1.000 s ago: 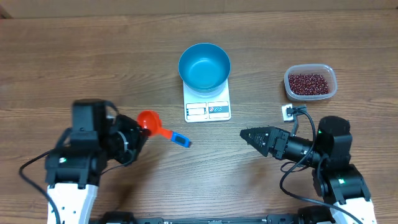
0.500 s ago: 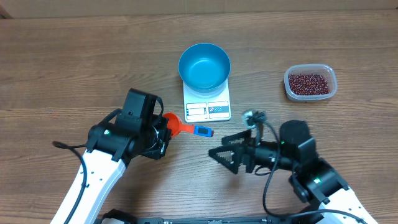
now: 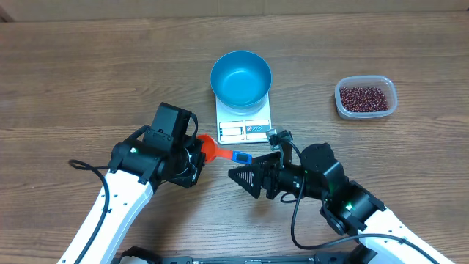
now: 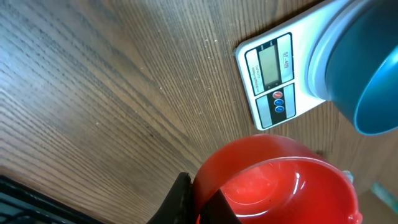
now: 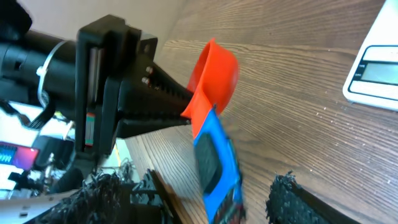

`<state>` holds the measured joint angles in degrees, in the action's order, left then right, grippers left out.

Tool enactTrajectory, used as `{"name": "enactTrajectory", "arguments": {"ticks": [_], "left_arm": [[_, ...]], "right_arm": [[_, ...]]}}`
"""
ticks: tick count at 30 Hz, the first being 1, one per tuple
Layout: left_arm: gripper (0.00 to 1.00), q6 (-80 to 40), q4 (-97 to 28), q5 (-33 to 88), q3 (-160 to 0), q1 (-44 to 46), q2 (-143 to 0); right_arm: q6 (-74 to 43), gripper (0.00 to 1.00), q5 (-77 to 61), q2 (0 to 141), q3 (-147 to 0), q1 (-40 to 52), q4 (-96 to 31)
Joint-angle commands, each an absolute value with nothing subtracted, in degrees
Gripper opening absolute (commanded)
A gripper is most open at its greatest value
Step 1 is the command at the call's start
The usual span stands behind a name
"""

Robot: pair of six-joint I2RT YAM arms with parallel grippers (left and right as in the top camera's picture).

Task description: Scoop item into bowl and weigh 150g on scale

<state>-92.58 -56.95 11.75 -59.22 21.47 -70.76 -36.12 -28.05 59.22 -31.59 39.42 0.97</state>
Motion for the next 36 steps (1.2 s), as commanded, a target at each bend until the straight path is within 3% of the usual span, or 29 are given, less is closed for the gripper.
{"name": "enactTrajectory", "arguments": {"ticks": [1,17,36], "left_arm": [[0.04,-88.7,-56.8,11.9,-59.3,22.3,-71.0],[0.04,-92.8,-54.3,10.1,-59.3,29.1,-71.2],[0.04,-92.8,-53.1,8.6,-59.3,32.1,-71.2]], "right_arm": [[-38.0,0.71,-28.7,59.3,-32.3,39.6,2.5],[-48.6,0.41,-29.1,59.3,-32.3,39.6,3.8],[-54.0,0.25,-25.5,59.3,-32.3,39.6,3.4]]}}
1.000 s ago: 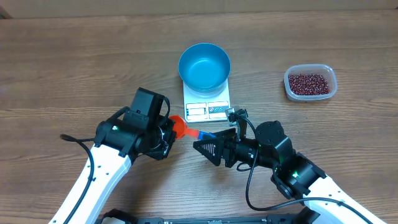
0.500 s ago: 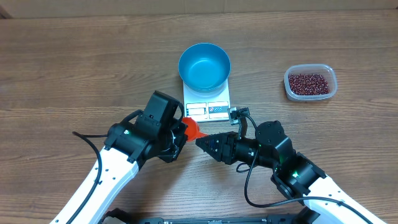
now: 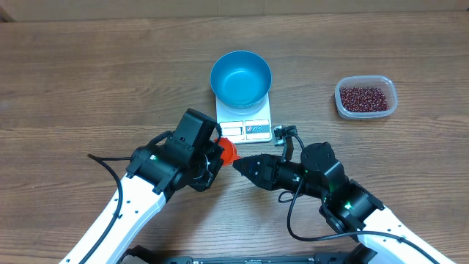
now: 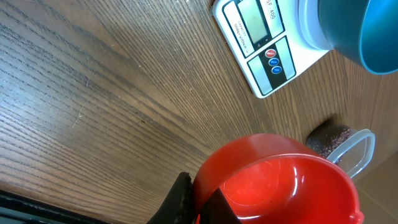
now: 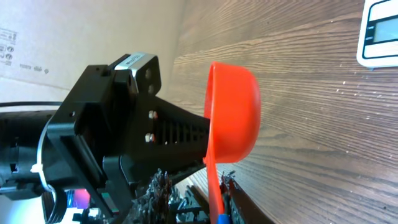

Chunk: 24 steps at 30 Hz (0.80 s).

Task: Scoop item into bowl and weigh 150g on scale
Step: 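Grasp the scoop's blue handle with the right gripper, release left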

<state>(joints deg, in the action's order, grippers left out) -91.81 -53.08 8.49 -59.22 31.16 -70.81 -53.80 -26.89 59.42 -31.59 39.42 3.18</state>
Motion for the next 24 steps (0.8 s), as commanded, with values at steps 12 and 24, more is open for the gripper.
{"name": "enactTrajectory", "arguments": {"ticks": [12,24], "left_arm": [[0.04,-92.7,-53.3,8.6,-59.3,32.1,-71.2],[0.08,-92.6,-53.6,8.4,-59.3,32.1,-71.2]], "right_arm": [[-54.0,0.14,-22.7,59.3,-32.3,39.6,3.3],[-50.6,0.04,-21.4,59.3,-32.3,39.6,3.2]]}}
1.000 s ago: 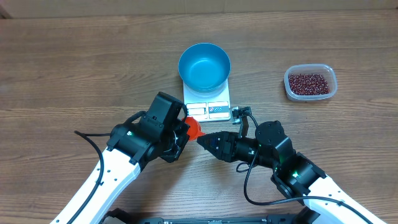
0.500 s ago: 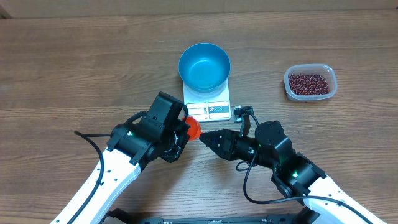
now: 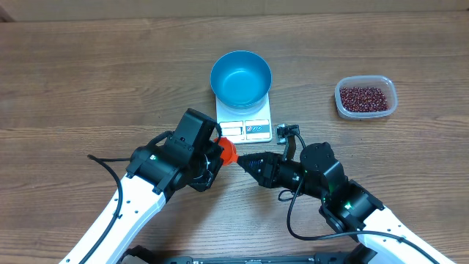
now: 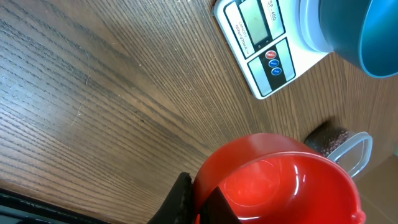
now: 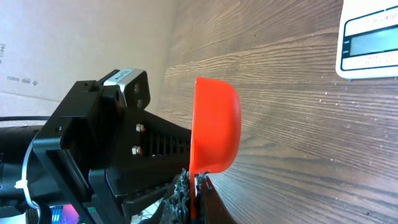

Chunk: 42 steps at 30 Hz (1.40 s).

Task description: Scoop item into bowl and weigh 150g on scale

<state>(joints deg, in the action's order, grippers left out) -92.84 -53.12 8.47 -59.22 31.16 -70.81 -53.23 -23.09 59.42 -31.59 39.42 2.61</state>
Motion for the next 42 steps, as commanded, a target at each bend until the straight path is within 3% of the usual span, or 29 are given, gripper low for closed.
{"name": "enactTrajectory", "arguments": {"ticks": [1,9,11,14,15,16,17,18,19,22,29,42], "left_arm": [[0.13,-92.6,-53.7,8.3,-59.3,32.1,-71.2],[0.57,-92.6,-54.0,6.8,-59.3,32.1,-71.2],[0.77,-92.5,-54.0,6.7,-59.3,32.1,-71.2],[0.79,-92.6,-55.7,6.7,-59.3,32.1,-71.2],[0.79,-92.6,-56.2,7.2,-59.3,32.1,-71.2],[0.68,-92.6,-56.2,7.5,-59.3,32.1,-71.2],[0.45,-92.6,-56.1,7.5,-59.3,32.1,-71.2],[0.11,-92.5,-56.1,7.5,-59.3,32.1,-71.2],[0.04,-92.2,-56.1,7.4,-59.3,32.1,-71.2],[0.04,-85.6,-53.3,5.4,-59.3,32.2,-71.3],[0.04,-52.0,-36.2,-1.1,-59.3,36.5,-75.4],[0.04,-23.5,-17.8,-6.0,-59.3,37.6,-94.7]], "right_arm": [[-49.7,0.04,-21.4,59.3,-32.3,39.6,2.7],[-43.9,0.04,-11.3,57.5,-32.5,39.4,-14.0],[-43.1,0.04,-8.4,55.0,-33.2,39.0,-19.0],[-42.9,0.04,-3.7,49.9,-35.0,36.8,-27.3],[-42.9,0.04,-2.0,47.7,-35.7,35.5,-30.6],[-42.9,0.04,-0.6,45.8,-36.4,34.2,-33.3],[-42.4,0.04,0.5,43.8,-37.0,32.9,-35.9],[-41.1,0.04,1.0,41.5,-37.8,31.2,-38.3],[-39.9,0.04,1.0,39.5,-38.3,29.8,-40.1],[-38.7,0.04,1.1,33.8,-39.5,25.5,-43.9],[-38.7,0.04,1.0,28.4,-39.7,19.8,-45.1],[-38.5,0.04,2.4,28.4,-39.7,19.6,-45.1]]}}
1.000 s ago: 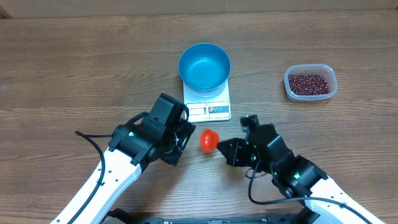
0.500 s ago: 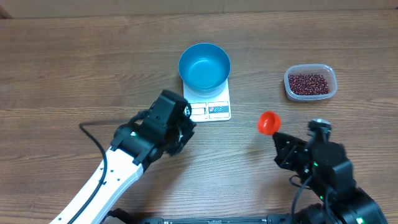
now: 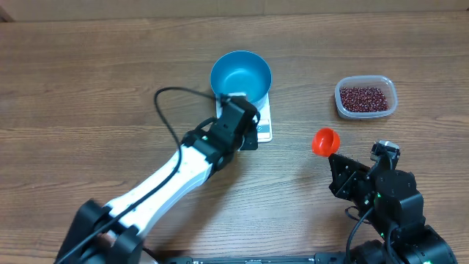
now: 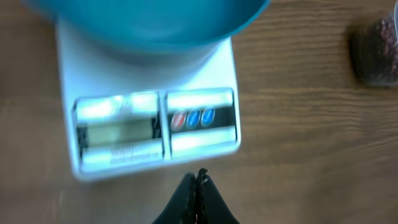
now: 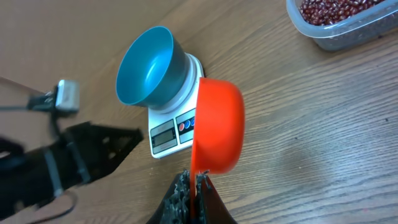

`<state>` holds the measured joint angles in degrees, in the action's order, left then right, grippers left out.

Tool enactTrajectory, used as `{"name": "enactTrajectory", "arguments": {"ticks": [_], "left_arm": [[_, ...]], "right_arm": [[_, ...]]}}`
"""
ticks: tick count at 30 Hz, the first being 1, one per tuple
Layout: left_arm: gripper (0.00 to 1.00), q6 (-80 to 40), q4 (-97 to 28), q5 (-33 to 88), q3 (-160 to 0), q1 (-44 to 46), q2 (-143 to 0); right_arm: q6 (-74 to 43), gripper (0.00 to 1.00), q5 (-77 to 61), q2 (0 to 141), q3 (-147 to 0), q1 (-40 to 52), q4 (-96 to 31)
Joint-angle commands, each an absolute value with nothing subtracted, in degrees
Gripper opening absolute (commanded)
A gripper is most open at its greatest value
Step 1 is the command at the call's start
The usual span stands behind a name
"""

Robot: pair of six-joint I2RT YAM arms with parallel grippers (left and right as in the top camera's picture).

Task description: Scoop item into bowl and weigh 150g on scale

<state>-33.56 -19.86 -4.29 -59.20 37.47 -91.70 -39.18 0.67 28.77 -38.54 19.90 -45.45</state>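
Observation:
A blue bowl (image 3: 241, 77) stands on the white scale (image 3: 229, 132). My left gripper (image 3: 250, 141) is shut and empty, its tips (image 4: 198, 177) just before the scale's (image 4: 155, 124) front edge, near the coloured buttons. Off to the right, my right gripper (image 3: 338, 165) is shut on the handle of the red scoop (image 3: 325, 141), held above the table. In the right wrist view the scoop's cup (image 5: 217, 134) stands on edge above the fingers (image 5: 183, 186); its handle is hidden between them. A clear tub of red beans (image 3: 366, 97) sits at the far right.
The left arm (image 3: 176, 172) stretches diagonally from the lower left across the table to the scale. The bowl (image 5: 149, 68), the scale and the tub (image 5: 339, 15) all show in the right wrist view. Bare wooden table (image 3: 88, 81) lies all around.
The left gripper has let go of the scoop's cup and now sits shut at the scale's front edge. The right gripper, still shut on the handle, holds the scoop further right, toward the beans.
First the left gripper held the red scoop by its cup while the right gripper stood open around the blue handle. Both were then closer to the scale, and the right gripper shut on the handle. Now the right gripper alone holds the scoop.

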Motion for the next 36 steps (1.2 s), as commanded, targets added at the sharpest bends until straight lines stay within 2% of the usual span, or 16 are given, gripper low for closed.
{"name": "enactTrajectory", "arguments": {"ticks": [1,9,36], "left_arm": [[0.04,-22.9,-16.4,-6.0,-59.3,37.6,-96.3],[0.04,-20.5,-11.8,-9.2,-59.3,37.6,-104.5],[0.04,-14.5,-4.4,-9.4,-59.3,37.6,-109.8]], "right_arm": [[-38.5,0.04,2.6,28.4,-39.7,19.6,-45.1],[-38.5,0.04,2.8,28.4,-39.7,19.6,-45.1],[-38.5,0.04,3.0,28.4,-39.7,19.6,-45.1]]}}
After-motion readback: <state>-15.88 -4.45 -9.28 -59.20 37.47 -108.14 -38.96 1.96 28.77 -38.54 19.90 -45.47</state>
